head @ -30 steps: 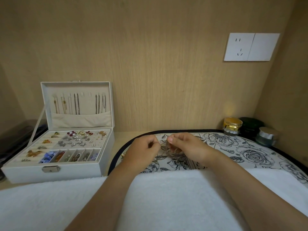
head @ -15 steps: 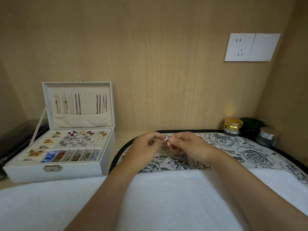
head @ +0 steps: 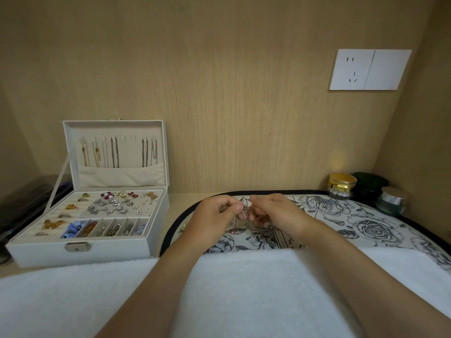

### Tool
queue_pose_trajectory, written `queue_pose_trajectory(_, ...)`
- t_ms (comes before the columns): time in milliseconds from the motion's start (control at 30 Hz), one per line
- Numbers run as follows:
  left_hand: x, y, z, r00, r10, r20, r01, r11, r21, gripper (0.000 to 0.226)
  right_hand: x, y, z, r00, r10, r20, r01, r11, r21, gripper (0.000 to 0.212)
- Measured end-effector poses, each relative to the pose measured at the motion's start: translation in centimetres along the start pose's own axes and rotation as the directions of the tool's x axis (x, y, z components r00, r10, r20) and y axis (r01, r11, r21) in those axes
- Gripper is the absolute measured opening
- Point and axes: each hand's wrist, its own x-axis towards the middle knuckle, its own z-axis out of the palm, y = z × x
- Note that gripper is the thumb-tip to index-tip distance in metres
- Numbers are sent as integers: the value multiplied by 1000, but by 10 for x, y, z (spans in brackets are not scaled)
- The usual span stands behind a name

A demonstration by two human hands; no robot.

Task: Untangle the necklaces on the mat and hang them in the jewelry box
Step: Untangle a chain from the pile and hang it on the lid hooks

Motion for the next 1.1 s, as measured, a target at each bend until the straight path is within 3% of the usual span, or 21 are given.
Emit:
queue_pose_trajectory(200,0,-1,2,1000,20,14,-21,997,71,22,0,0,-2,999,15,-44,-10,994,108,55)
queue_pose_trajectory(467,1,2,2,999,-41,-25,40,999,-16,27,-4,-5,-7,996,-36,-84,48,989,137,29)
queue_pose_trajectory(600,0,5,1,998,-39,-50,38,999,-30,27,-11,-10,-10,995,20,94,-41,973,227,26)
queue_pose_trajectory(667,-1,7,-1,997,-46,-67,43,998,-49,26,-15,-10,-7,972,71,223,-115,975,188,25)
queue_pose_trajectory(733,0,7,-3,997,-48,-64,44,997,-64,24,-16,-9,-4,961,108,254,-140,984,111,25)
queue_pose_trajectory(833,0,5,-4,997,-57,-57,53,996,-73,20,-14,-7,1,981,86,176,-86,996,-7,17)
queue_pose_trajectory(967,0,4,-5,999,-16,-35,15,999,-30,21,-13,-4,2,996,-86,-16,81,980,-182,10)
queue_pose_trajectory(1100,0,4,-4,1000,8,-23,-7,1000,20,24,-12,-8,6,963,-201,-178,193,979,-62,11)
